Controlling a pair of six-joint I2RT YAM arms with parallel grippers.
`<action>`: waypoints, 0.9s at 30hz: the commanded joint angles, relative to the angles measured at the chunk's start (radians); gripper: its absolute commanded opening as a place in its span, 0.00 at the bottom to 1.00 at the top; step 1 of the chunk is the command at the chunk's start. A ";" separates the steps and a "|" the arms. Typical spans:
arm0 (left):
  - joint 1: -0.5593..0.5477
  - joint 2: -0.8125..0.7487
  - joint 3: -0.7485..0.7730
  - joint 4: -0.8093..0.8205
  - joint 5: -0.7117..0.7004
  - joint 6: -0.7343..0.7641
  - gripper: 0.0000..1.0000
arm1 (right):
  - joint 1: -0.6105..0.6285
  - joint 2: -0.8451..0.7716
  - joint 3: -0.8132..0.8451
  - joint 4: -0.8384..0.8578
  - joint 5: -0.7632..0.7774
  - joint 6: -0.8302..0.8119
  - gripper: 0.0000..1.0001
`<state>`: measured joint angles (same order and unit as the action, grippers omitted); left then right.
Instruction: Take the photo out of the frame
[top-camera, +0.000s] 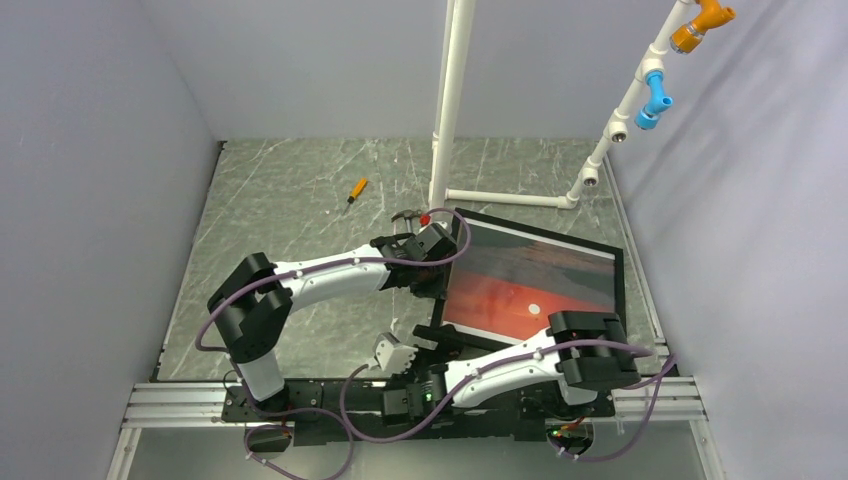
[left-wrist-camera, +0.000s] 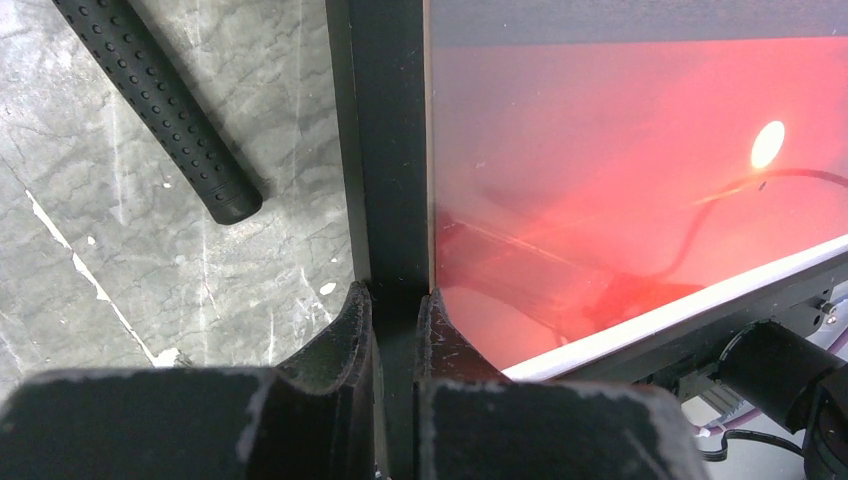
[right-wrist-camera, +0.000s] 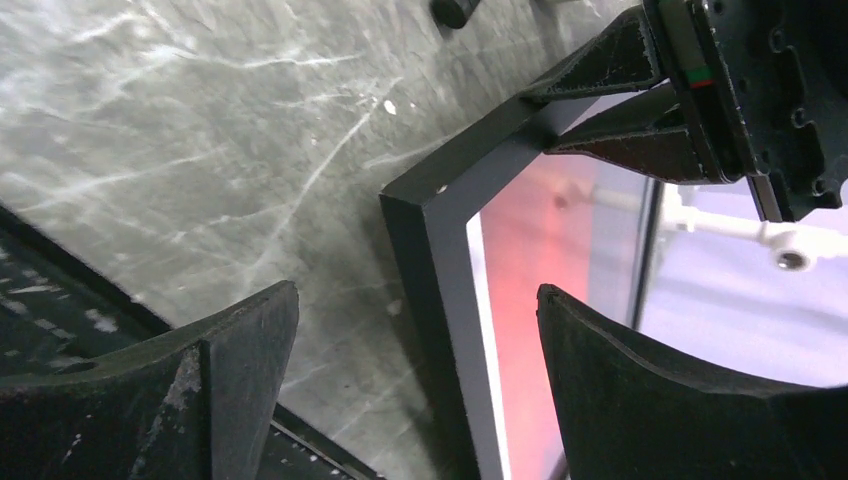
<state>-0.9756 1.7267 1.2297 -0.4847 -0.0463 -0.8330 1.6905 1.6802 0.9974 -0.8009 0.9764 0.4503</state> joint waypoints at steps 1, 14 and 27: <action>-0.003 -0.079 0.029 0.090 0.095 0.002 0.00 | -0.043 0.044 0.009 -0.102 0.087 -0.018 0.90; -0.002 -0.098 0.022 0.095 0.119 -0.009 0.00 | -0.102 0.106 -0.041 0.017 0.149 -0.120 0.72; 0.000 -0.173 0.028 0.093 0.123 -0.033 0.00 | -0.104 0.110 0.001 -0.162 0.288 0.108 0.21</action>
<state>-0.9688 1.6680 1.2297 -0.4698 -0.0086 -0.8368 1.5951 1.8198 0.9661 -0.8680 1.1767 0.4282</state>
